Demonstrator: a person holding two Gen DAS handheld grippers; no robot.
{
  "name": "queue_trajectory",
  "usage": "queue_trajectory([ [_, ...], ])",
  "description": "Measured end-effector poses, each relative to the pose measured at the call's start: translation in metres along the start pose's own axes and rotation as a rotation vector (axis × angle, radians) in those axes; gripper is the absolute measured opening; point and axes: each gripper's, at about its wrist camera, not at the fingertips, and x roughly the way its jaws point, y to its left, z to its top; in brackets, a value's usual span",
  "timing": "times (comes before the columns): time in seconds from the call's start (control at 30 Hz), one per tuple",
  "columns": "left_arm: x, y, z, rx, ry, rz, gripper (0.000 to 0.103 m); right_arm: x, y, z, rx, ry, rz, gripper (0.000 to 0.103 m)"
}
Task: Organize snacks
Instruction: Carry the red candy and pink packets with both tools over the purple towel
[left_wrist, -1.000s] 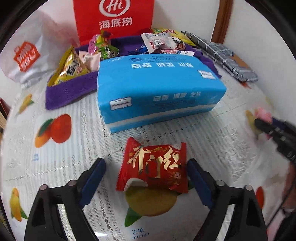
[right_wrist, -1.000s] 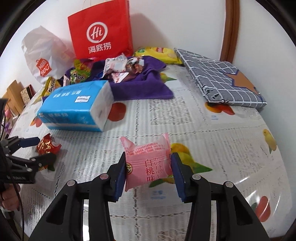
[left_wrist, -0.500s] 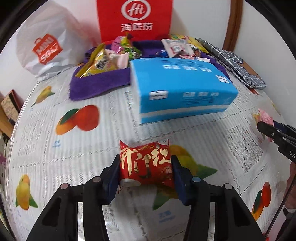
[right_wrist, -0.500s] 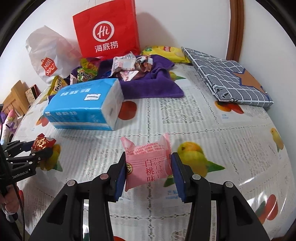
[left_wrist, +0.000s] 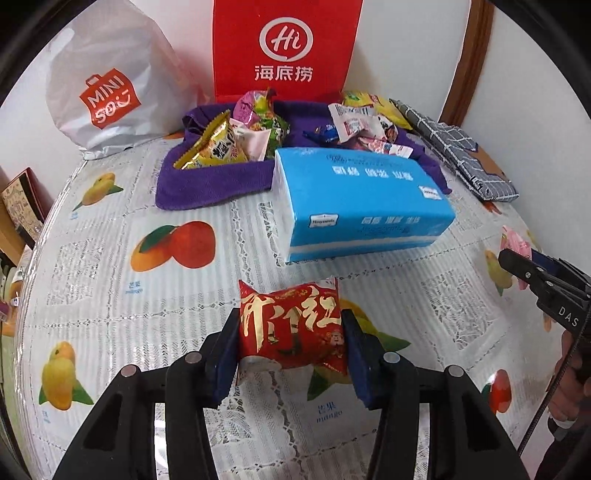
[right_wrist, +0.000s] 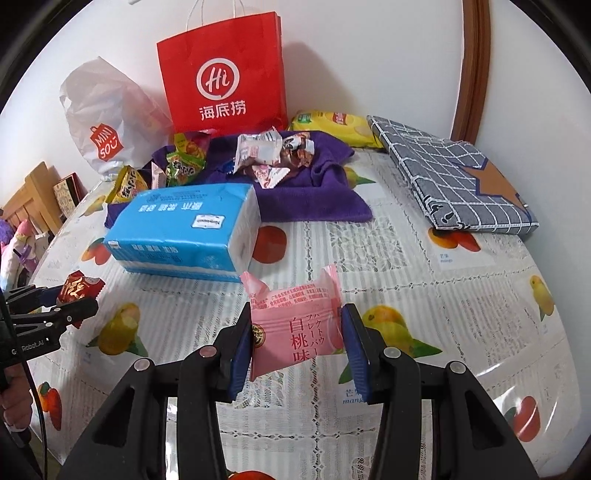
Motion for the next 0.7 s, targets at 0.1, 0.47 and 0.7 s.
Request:
queue_trajectory([
  [0.1, -0.005, 0.001, 0.001, -0.004, -0.001, 0.008, 0.049, -0.005, 0.003, 0.002, -0.005, -0.01, -0.002, 0.045],
  [0.47, -0.024, 0.006, 0.002, -0.018, -0.034, 0.003, 0.049, -0.023, 0.009, 0.008, -0.002, -0.041, 0.004, 0.045],
  [0.7, -0.033, 0.007, 0.004, -0.033, -0.039, -0.011, 0.049, -0.03, 0.007, 0.01, 0.012, -0.049, 0.01, 0.045],
])
